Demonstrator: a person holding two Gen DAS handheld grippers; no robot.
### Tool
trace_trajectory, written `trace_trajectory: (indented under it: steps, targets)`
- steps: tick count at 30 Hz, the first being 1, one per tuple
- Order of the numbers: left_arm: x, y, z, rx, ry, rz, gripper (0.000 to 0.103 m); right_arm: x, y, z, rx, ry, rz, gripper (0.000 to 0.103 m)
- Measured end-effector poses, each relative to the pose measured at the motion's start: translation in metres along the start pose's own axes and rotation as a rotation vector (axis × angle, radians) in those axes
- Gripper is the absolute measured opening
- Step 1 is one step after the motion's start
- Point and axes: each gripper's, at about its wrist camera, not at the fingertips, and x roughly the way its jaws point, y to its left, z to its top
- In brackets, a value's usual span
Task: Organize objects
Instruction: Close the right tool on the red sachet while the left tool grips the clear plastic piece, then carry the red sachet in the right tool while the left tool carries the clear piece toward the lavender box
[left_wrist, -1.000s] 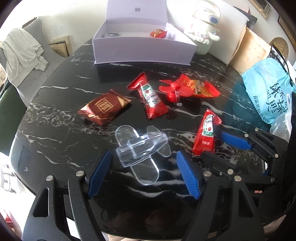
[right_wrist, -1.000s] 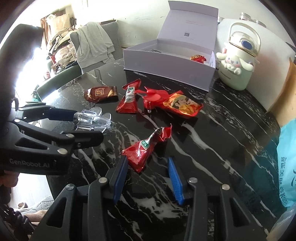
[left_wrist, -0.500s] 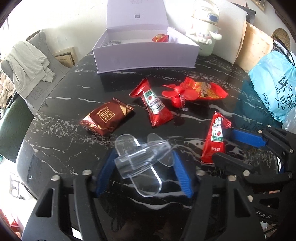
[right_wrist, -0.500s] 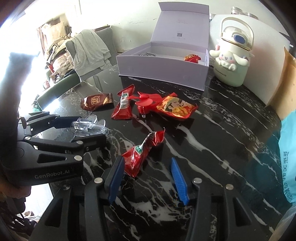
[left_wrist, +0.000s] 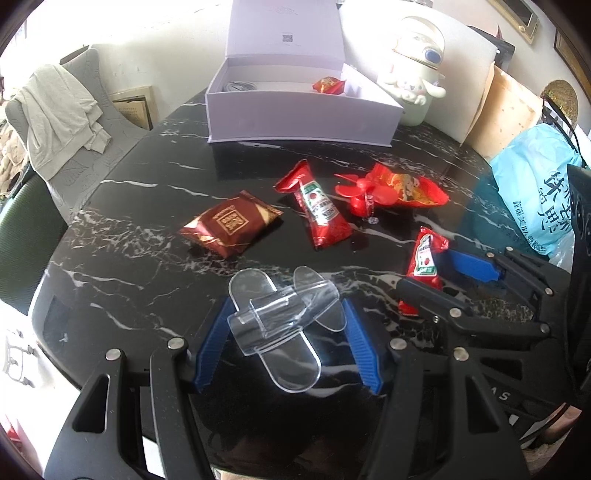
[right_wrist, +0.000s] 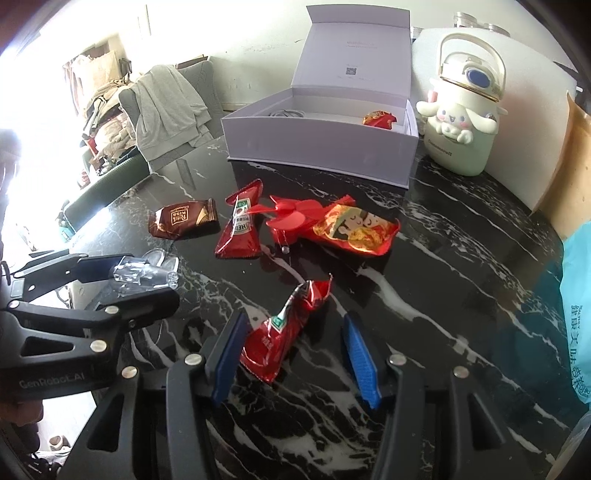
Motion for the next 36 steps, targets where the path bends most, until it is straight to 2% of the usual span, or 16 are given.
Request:
trace_trajectory:
  steps: [5, 6, 7, 9, 20, 36]
  targets:
    - [-0.003, 0.006, -0.002, -0.015, -0.003, 0.013, 0.06, 0.003, 0.01, 0.0, -0.031, -0.008, -0.01, 0.054]
    - [-0.003, 0.007, -0.002, -0.018, -0.003, 0.014, 0.06, 0.004, 0.012, 0.001, -0.04, -0.008, -0.025, 0.044]
    - [-0.002, 0.008, -0.002, -0.02, -0.002, 0.014, 0.06, 0.004, 0.013, 0.001, -0.049, -0.009, -0.042, 0.027]
    - [-0.002, 0.009, -0.003, -0.026, 0.001, 0.013, 0.06, 0.004, 0.015, 0.001, -0.06, -0.011, -0.049, 0.019]
    - [-0.01, 0.013, -0.002, -0.037, -0.005, 0.002, 0.06, -0.004, 0.01, 0.001, -0.038, 0.007, 0.026, 0.016]
    - [-0.054, 0.016, 0.018, -0.038, -0.062, 0.015, 0.06, -0.053, 0.023, 0.03, -0.076, -0.076, 0.066, 0.016]
